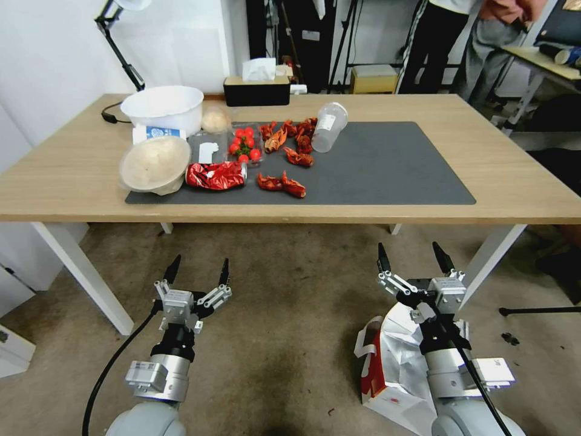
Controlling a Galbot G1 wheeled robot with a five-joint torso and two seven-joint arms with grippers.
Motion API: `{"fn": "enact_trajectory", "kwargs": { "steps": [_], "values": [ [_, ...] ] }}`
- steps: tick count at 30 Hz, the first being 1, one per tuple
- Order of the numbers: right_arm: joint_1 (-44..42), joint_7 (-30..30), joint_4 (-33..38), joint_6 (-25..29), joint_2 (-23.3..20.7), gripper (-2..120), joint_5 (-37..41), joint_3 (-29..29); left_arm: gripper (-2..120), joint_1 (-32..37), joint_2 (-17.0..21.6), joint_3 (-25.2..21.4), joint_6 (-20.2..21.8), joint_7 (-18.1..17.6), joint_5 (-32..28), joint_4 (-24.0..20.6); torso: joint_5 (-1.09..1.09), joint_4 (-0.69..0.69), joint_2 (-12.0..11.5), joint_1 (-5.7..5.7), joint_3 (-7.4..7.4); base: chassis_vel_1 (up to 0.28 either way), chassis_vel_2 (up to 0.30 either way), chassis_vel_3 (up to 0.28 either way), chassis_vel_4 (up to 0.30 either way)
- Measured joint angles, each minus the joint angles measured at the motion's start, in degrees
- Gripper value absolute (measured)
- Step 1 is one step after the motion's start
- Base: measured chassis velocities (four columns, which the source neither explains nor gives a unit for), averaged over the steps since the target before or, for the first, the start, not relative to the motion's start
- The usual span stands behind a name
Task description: Pick up the food delivery bag from the floor and place it on the table.
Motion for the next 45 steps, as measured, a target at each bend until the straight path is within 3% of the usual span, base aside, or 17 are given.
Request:
{"fn": "enact_trajectory", "kwargs": {
  "steps": [45],
  "values": [
    [1.05,-0.23,-1.19,0.56,0.56,100,-0.07,-0.01,94,-0.84,-0.02,0.69,0.31,-0.05,-0.15,0.67,0.00,0.00,-10.52,-3.87,-6.64,0.000,0.000,0.000,0.000]
  ]
}}
